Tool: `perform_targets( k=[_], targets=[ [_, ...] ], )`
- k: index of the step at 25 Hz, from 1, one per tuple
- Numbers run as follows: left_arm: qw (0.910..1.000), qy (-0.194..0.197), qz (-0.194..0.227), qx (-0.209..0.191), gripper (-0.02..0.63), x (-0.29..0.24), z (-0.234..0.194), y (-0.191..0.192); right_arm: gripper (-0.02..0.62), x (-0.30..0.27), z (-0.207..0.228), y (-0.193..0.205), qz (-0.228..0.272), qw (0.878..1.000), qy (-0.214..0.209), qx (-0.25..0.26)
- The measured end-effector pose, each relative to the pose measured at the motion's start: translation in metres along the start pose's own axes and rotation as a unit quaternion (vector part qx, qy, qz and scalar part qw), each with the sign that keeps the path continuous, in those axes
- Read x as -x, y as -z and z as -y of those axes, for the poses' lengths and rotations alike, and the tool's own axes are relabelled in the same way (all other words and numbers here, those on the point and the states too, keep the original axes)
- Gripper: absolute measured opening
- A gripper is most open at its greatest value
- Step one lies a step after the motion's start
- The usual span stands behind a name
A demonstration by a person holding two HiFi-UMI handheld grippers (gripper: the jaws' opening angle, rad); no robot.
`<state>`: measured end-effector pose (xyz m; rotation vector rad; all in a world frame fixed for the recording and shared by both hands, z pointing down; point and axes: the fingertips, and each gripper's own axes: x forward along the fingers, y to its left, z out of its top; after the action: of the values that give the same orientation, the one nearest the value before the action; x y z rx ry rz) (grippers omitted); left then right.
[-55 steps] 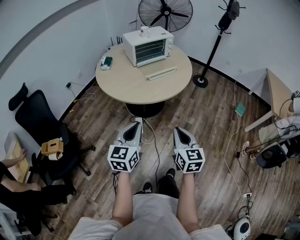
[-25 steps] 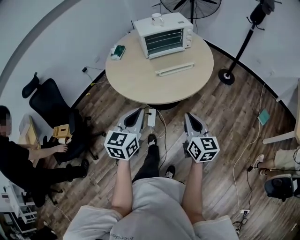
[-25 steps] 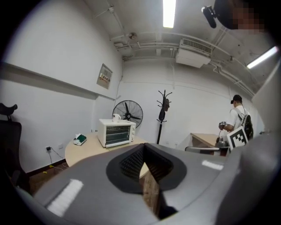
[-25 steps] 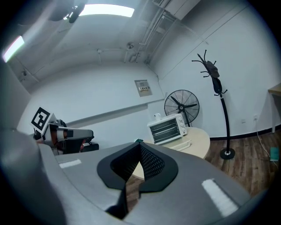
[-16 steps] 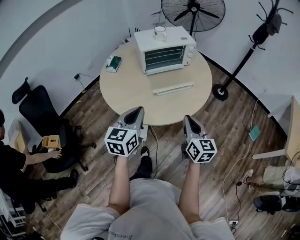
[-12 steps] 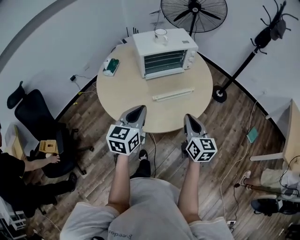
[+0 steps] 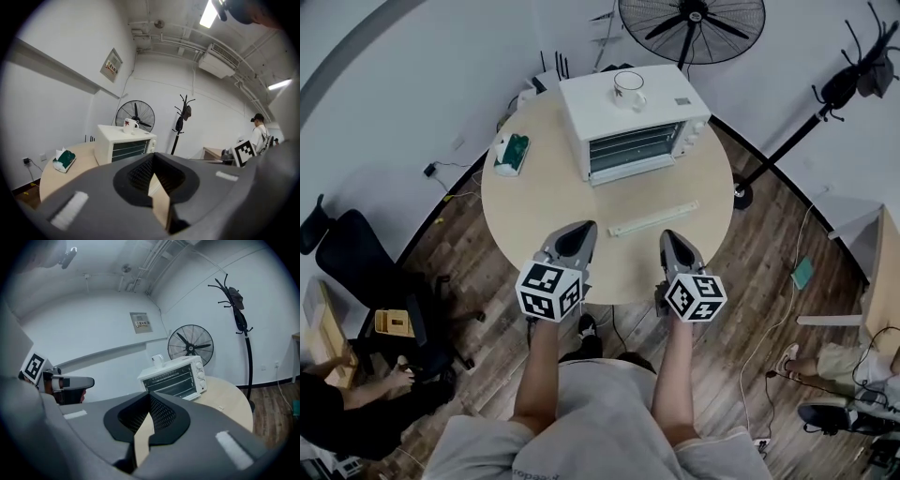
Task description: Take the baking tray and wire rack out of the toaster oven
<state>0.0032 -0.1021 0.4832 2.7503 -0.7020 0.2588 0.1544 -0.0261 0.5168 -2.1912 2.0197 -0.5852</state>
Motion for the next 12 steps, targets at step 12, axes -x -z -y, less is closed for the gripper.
perform_targets(
  k=[12],
  targets=[
    [0.9979,-0.055,-0.011,0.032,0.055,-0.055,-0.045,0.01,-0.003,-0.094,0.032,0.002,-0.05,0.998,-0.027,-0.018]
  ],
)
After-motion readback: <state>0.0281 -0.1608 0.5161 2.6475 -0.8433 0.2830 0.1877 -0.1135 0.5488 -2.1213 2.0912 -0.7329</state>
